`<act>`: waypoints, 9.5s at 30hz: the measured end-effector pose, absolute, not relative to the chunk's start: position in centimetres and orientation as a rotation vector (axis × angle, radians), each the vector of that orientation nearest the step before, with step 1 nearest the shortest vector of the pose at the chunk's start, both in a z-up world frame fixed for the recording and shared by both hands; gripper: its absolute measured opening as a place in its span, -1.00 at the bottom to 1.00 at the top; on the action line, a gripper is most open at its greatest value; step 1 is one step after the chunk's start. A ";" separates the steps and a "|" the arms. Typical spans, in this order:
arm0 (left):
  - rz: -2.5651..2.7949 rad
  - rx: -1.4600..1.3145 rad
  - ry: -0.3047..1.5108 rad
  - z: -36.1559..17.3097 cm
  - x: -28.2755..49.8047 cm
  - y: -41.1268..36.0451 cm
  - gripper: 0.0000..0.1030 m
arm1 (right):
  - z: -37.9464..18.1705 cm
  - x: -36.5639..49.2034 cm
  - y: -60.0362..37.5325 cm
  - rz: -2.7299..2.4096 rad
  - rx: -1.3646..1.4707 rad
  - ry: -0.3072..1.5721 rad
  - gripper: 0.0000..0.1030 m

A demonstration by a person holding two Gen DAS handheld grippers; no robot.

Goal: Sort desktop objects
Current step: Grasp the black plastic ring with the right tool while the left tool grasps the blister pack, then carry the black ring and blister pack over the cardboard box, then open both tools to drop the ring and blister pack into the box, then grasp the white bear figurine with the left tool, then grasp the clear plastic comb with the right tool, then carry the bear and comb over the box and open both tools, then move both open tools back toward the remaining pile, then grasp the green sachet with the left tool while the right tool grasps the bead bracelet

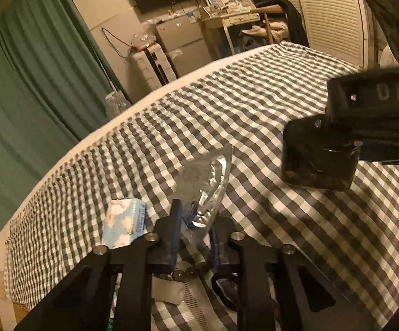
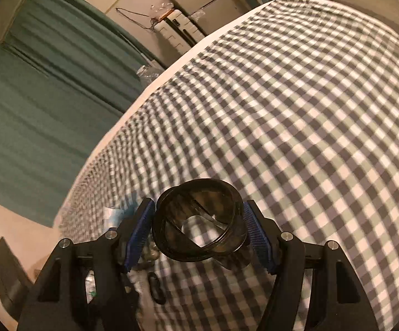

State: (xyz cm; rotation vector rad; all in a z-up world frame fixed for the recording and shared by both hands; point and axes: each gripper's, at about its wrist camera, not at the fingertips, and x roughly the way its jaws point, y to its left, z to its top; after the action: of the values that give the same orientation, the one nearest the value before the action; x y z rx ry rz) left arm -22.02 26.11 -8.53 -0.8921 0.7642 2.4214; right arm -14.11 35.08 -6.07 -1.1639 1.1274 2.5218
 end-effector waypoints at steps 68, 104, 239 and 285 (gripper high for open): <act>2.878 -1.110 -0.014 2.6 -4.3 -26.2 0.77 | 11.2 -8.4 -7.7 3.274 -1.339 0.345 0.48; 2.521 -1.239 0.212 -10.3 -5.7 7.2 0.88 | -3.5 -6.6 23.7 2.706 -1.300 0.623 0.48; 2.715 -1.048 0.187 1.6 -4.0 -2.3 1.00 | 2.6 -4.7 16.8 2.928 -1.170 0.319 0.08; 2.594 -1.067 0.251 -2.8 -11.5 2.6 0.01 | 1.7 -9.2 20.1 2.862 -1.191 0.326 -0.78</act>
State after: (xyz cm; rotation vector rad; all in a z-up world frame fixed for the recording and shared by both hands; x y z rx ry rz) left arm -11.52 2.61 -2.75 -1.0670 0.2513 2.5938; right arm -9.18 20.09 1.69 -1.1908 0.3261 2.8624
